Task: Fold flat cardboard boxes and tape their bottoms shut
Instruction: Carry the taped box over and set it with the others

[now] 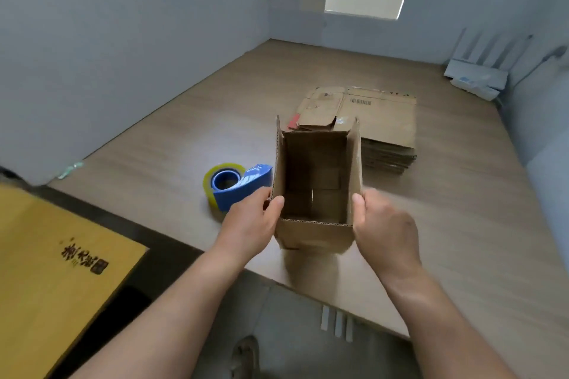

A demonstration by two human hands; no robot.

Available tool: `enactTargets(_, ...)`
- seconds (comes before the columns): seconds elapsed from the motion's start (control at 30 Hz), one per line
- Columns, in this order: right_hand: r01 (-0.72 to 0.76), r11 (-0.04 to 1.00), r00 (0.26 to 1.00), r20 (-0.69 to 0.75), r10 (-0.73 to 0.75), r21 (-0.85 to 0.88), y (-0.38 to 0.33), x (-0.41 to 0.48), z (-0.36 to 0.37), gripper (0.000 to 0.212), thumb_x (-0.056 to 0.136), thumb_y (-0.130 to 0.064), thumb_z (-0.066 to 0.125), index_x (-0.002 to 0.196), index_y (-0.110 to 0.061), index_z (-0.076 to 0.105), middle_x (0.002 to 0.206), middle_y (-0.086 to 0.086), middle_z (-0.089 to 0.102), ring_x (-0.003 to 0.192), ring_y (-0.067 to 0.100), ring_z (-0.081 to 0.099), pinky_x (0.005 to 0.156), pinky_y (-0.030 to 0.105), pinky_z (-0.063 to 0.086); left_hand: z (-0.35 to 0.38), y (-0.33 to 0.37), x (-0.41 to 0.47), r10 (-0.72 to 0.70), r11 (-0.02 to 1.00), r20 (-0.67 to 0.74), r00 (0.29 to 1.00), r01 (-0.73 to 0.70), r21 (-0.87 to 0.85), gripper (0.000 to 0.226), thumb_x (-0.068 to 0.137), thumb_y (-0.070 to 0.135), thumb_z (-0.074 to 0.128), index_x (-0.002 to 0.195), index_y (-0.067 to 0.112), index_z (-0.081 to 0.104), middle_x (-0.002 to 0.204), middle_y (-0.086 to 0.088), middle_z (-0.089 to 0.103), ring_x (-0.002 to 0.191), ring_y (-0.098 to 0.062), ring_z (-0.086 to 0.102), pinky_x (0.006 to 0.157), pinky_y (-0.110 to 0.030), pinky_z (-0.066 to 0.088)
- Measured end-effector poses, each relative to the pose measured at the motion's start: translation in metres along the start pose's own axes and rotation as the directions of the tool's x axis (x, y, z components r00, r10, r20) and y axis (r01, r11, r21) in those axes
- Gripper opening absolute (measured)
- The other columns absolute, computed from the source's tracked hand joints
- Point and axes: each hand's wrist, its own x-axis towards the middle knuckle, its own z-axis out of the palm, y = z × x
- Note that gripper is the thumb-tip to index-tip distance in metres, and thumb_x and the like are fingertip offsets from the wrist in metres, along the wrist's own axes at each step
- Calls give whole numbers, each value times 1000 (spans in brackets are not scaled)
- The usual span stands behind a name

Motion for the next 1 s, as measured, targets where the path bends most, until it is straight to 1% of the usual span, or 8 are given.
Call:
enactTargets(0.2,232,966,972,23,-236,116,-32,-20,-6,25,98,-21,44,76,-9,49,66,2,42,61,27,40,58,32,25,-22,-12,-75,-83,996,-267,960,89,9,31,101,37,40,77,20,48,66,7,51,62,-9,51,50,-17,37)
enactTargets(0.37,400,892,905,64,-420,210,-85,-52,2,24,98,-22,43,77,-12,45,69,3,42,61,26,36,56,31,23,-56,-34,-143,-206,973,-466,861,232,-2,27,102,35,38,81,19,44,71,10,50,61,0,45,61,-26,32)
enactTargets(0.47,501,821,847,42,-531,272,-119,-74,10,23,98,-20,46,76,-14,43,68,3,43,59,25,36,49,28,16,-73,-52,-181,-267,950,-547,794,313,-8,37,101,32,40,66,21,37,56,6,40,52,-8,41,54,-28,29)
enactTargets(0.63,619,704,719,111,-686,347,-180,-118,28,29,100,-25,41,85,-6,56,76,12,59,64,32,48,58,32,26,-106,-83,-249,-384,885,-638,668,463,-49,40,101,33,41,63,24,30,54,7,33,50,-11,33,48,-26,24)
enactTargets(0.73,669,605,638,84,-765,432,-221,-158,32,29,99,-26,43,85,-7,59,69,4,53,51,14,33,48,25,20,-130,-102,-297,-419,848,-700,578,524,-76,40,101,34,41,63,25,31,55,6,35,51,-10,34,48,-29,26)
enactTargets(0.8,689,555,585,94,-806,466,-249,-189,35,32,100,-31,40,90,-9,61,73,1,57,53,11,42,49,19,27,-144,-116,-333,-433,824,-739,517,559,-91,39,101,34,41,64,24,33,55,6,35,50,-10,34,46,-24,24)
enactTargets(0.87,699,517,529,128,-839,495,-277,-224,37,34,101,-34,37,94,-12,61,79,2,63,61,15,54,55,24,38,-158,-132,-372,-466,793,-760,452,595,-132,37,100,36,40,67,20,38,55,5,37,52,-10,36,48,-24,26)
enactTargets(1.0,701,439,435,151,-888,562,-330,-304,37,34,101,-32,37,93,-8,60,77,8,62,62,24,52,55,31,35,-186,-168,-456,-539,727,-775,329,647,-231,38,100,37,40,68,18,39,57,4,40,57,-12,40,54,-30,31)
